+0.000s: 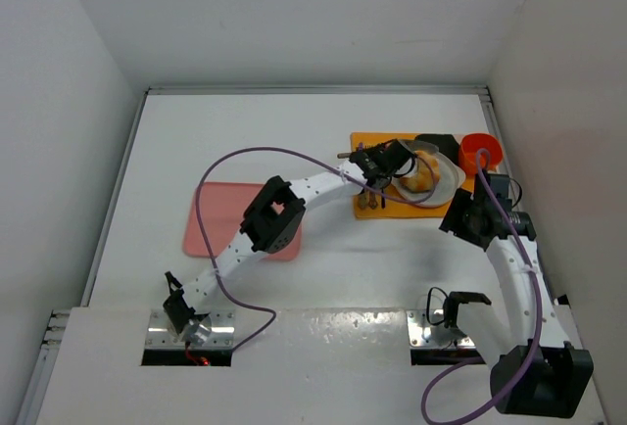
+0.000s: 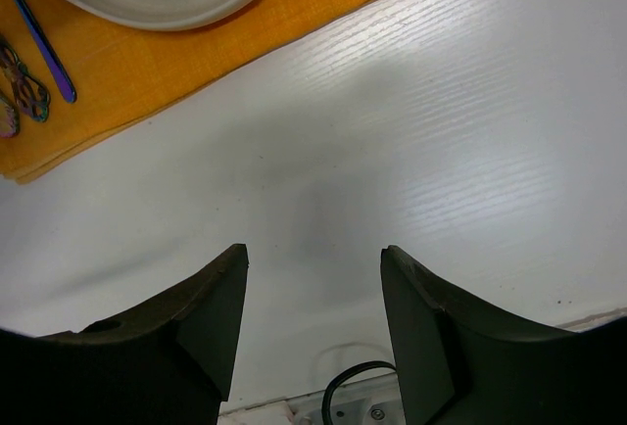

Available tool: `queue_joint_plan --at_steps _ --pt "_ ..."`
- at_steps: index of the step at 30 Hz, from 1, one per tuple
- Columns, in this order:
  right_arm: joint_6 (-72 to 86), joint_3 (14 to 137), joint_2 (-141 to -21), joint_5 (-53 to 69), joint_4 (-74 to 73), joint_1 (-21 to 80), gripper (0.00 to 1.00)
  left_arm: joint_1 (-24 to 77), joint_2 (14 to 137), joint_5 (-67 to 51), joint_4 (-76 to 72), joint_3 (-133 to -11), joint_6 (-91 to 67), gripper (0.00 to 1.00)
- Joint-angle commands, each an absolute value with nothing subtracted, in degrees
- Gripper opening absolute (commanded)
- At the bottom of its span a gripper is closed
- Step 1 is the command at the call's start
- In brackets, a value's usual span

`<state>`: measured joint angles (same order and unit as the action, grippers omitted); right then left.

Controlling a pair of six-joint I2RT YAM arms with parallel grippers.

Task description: Place the bread

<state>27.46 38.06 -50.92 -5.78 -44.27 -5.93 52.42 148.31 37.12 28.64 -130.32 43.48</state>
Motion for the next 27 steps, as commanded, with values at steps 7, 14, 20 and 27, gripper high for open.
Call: queue_joint_plan --at_steps 7,14,20,27 --pt "28.6 37.4 -50.1 -4.7 -43.7 -6.3 0.57 50.7 147.3 49.2 10.9 -131.7 53.5 0.0" --pt "29.0 36.8 -50.9 -3.7 -41.9 -6.4 0.57 46.6 142.0 49.0 13.9 -130.9 49.2 0.0" --pt "28.3 36.0 -50.5 -4.3 -40.3 -6.6 0.57 33.8 128.1 35.1 36.3 -122.7 32.6 0.0" --pt "26.5 32.1 -46.8 -6.4 -40.9 -7.1 0.58 9.2 104.3 21.3 47.4 -95.2 25.4 0.0"
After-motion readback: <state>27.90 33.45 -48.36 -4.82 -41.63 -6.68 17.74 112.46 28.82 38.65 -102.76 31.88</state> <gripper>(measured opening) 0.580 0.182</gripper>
